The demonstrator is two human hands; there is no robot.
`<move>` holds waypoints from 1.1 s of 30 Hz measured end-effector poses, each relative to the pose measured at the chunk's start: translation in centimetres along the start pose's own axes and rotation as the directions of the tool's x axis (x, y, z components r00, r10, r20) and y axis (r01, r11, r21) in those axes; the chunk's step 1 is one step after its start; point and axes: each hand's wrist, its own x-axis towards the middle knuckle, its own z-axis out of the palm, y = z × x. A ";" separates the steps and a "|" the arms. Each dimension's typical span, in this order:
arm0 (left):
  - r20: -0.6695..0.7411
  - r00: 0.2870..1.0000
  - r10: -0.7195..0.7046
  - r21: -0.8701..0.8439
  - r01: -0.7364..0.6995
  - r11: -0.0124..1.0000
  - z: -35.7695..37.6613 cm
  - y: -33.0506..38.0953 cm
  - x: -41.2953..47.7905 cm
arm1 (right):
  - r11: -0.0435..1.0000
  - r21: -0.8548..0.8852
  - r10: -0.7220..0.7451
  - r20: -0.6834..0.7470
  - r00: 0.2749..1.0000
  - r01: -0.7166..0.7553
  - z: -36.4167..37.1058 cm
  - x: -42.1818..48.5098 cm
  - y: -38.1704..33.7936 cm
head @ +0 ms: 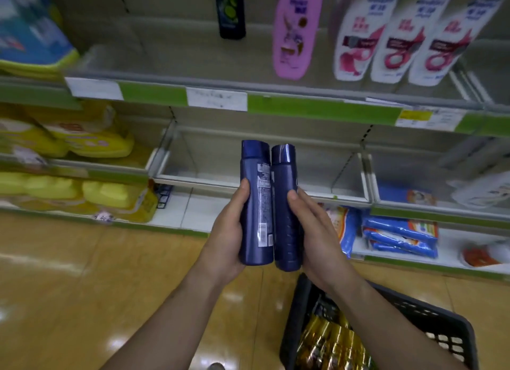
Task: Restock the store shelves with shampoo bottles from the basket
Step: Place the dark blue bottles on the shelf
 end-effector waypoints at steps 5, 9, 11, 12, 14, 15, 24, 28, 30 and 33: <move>0.047 0.997 0.061 0.005 -0.061 0.998 -3.3 4.8 -0.7 | 0.995 -0.079 -0.067 -0.030 0.997 0.065 5.4 1.4 -0.5; 0.049 0.984 0.172 0.090 -0.175 0.980 -3.9 8.3 -0.5 | 0.986 -0.125 -0.109 0.025 0.994 0.111 7.7 2.2 -1.9; 0.036 0.968 0.250 0.162 -0.253 0.954 -3.4 9.7 -0.2 | 0.982 -0.116 -0.148 0.050 0.988 0.152 8.6 2.6 -3.0; 0.031 0.958 0.286 0.188 -0.286 0.939 -3.1 10.2 0.0 | 0.979 -0.113 -0.164 0.053 0.985 0.169 8.9 3.0 -3.6; 0.010 0.933 0.360 0.217 -0.354 0.910 -2.3 11.6 0.4 | 0.968 -0.126 -0.210 0.056 0.976 0.215 9.7 4.2 -5.1; -0.008 0.917 0.399 0.226 -0.387 0.894 -1.7 12.3 0.5 | 0.964 -0.122 -0.231 0.063 0.971 0.238 10.1 4.8 -5.9; -0.017 0.804 0.594 0.419 -0.534 0.734 0.6 21.4 4.9 | 0.954 -0.061 -0.290 0.080 0.954 0.295 14.5 12.2 -12.6; -0.044 0.739 0.672 0.523 -0.556 0.646 -0.7 24.9 7.7 | 0.954 -0.054 -0.293 0.040 0.955 0.295 15.8 15.3 -14.1; -0.032 0.723 0.690 0.582 -0.548 0.601 -1.5 26.4 9.5 | 0.930 -0.135 -0.349 -0.038 0.936 0.342 16.5 16.9 -14.2; -0.010 0.704 0.711 0.615 -0.556 0.559 -1.9 28.5 12.2 | 0.862 -0.321 -0.452 -0.134 0.882 0.392 17.4 18.6 -14.6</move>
